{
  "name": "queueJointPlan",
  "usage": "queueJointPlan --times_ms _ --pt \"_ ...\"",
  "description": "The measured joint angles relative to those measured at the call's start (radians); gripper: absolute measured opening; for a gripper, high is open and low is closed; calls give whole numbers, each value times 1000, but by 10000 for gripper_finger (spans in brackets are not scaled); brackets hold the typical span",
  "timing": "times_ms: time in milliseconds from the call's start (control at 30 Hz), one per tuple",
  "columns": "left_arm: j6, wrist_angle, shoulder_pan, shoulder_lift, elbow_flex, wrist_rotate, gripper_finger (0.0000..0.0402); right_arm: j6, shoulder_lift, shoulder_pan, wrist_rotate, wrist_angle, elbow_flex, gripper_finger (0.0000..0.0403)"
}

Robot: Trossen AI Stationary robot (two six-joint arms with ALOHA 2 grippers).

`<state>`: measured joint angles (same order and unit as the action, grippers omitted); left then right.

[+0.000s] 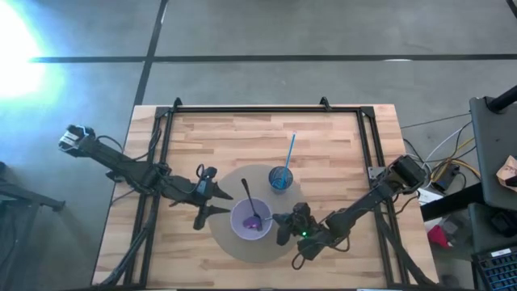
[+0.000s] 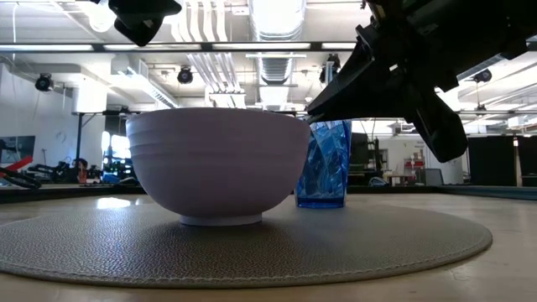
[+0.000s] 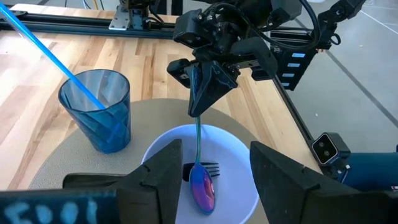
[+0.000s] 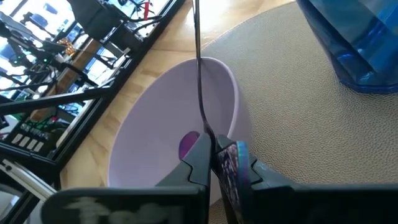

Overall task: Pick & Place Utensil
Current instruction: Put the spoon into the bowl

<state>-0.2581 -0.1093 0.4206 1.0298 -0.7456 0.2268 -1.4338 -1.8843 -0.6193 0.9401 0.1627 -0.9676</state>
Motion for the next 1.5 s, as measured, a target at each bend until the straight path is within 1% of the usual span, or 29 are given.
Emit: queueJointPlan --times_ms 467,533,767,900,1200,1500 --pt "-3 0 0 0 0 0 179 2 0 0 -5 -5 1 16" --pt "-3 0 0 0 0 0 179 5 0 0 -8 -11 2 27" --pt "-3 0 0 0 0 0 179 0 -1 0 -18 -11 3 86" --pt "-4 0 0 0 0 0 179 7 -1 0 -27 -8 -1 108" --pt "-4 0 0 0 0 0 179 12 16 0 -36 -28 -3 135" --pt "-6 0 0 0 0 0 179 8 60 0 -59 -87 2 146"
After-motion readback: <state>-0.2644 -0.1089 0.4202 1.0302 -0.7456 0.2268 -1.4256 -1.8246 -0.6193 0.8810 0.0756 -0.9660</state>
